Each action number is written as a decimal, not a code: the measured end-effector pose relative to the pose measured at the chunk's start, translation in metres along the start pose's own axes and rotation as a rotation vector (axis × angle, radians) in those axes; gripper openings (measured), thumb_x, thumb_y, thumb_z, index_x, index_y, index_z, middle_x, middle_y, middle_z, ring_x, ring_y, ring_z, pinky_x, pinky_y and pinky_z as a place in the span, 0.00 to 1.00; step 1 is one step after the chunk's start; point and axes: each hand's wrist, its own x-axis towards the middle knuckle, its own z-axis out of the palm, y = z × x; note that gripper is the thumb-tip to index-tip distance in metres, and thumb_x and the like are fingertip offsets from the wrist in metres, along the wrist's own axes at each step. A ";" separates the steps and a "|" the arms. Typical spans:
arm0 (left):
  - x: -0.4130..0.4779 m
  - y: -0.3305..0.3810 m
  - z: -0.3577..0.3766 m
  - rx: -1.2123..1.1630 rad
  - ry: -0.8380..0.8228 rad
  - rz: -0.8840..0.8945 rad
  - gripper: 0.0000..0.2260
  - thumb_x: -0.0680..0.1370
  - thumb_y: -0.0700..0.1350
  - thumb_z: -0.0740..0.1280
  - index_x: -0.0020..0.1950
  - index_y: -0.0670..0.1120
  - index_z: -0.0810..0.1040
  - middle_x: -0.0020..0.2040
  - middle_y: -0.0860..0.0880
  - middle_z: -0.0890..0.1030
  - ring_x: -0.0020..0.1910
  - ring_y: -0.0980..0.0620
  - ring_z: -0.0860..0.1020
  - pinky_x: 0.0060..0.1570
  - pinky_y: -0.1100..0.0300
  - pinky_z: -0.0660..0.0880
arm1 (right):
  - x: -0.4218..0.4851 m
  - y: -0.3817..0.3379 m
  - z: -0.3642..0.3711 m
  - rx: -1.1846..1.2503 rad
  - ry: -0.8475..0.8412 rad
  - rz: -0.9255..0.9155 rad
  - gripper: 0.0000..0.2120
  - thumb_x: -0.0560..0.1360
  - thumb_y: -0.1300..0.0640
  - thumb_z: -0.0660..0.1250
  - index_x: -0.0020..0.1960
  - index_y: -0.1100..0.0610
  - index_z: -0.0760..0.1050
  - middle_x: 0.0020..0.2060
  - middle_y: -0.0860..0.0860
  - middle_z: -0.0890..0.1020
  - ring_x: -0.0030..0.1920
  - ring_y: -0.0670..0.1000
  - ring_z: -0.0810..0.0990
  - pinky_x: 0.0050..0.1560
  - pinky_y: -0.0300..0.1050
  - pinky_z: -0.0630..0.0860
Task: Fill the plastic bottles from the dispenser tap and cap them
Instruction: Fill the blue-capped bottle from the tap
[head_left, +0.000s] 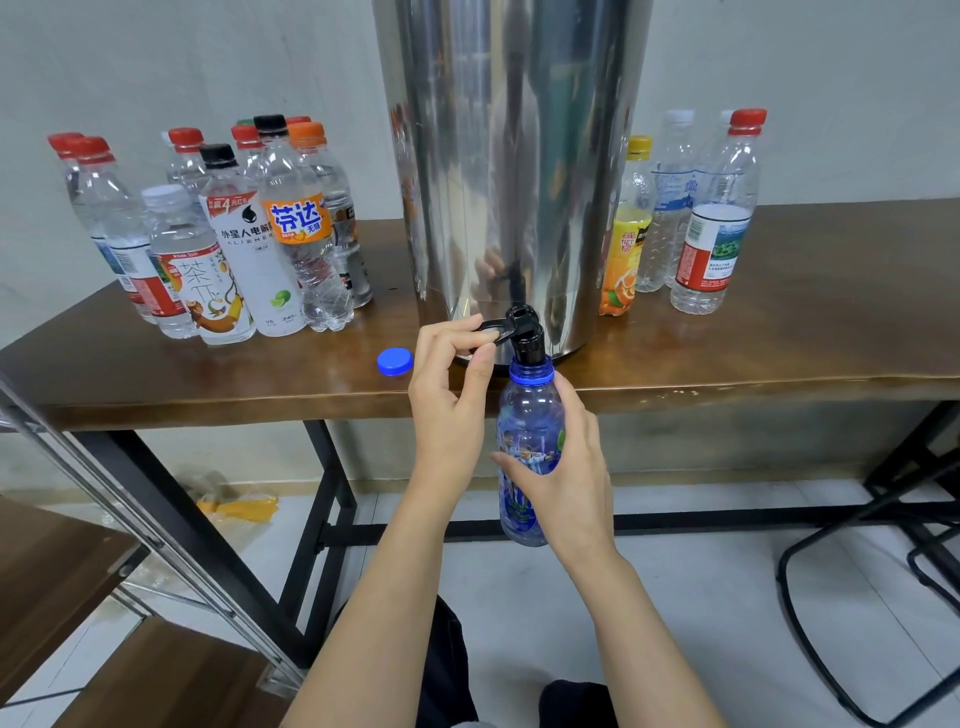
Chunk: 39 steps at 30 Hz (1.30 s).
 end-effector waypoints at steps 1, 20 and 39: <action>0.000 0.000 0.000 -0.001 0.000 0.002 0.06 0.80 0.34 0.65 0.49 0.44 0.79 0.55 0.49 0.77 0.58 0.62 0.75 0.57 0.72 0.68 | 0.000 0.000 0.000 -0.001 0.001 0.000 0.47 0.68 0.52 0.79 0.76 0.39 0.54 0.68 0.43 0.68 0.62 0.46 0.74 0.56 0.48 0.76; 0.000 0.000 0.000 -0.029 -0.006 -0.008 0.07 0.80 0.35 0.65 0.49 0.46 0.79 0.55 0.51 0.77 0.59 0.61 0.75 0.58 0.71 0.68 | 0.000 0.002 0.000 -0.002 -0.004 0.007 0.47 0.67 0.52 0.79 0.76 0.37 0.54 0.66 0.41 0.67 0.54 0.38 0.70 0.53 0.44 0.74; 0.000 -0.002 0.000 -0.047 -0.010 -0.010 0.08 0.80 0.36 0.65 0.49 0.49 0.79 0.56 0.53 0.77 0.60 0.56 0.76 0.59 0.67 0.70 | 0.000 0.000 -0.001 -0.005 -0.009 0.007 0.47 0.68 0.52 0.79 0.76 0.38 0.54 0.68 0.42 0.67 0.56 0.39 0.69 0.53 0.44 0.73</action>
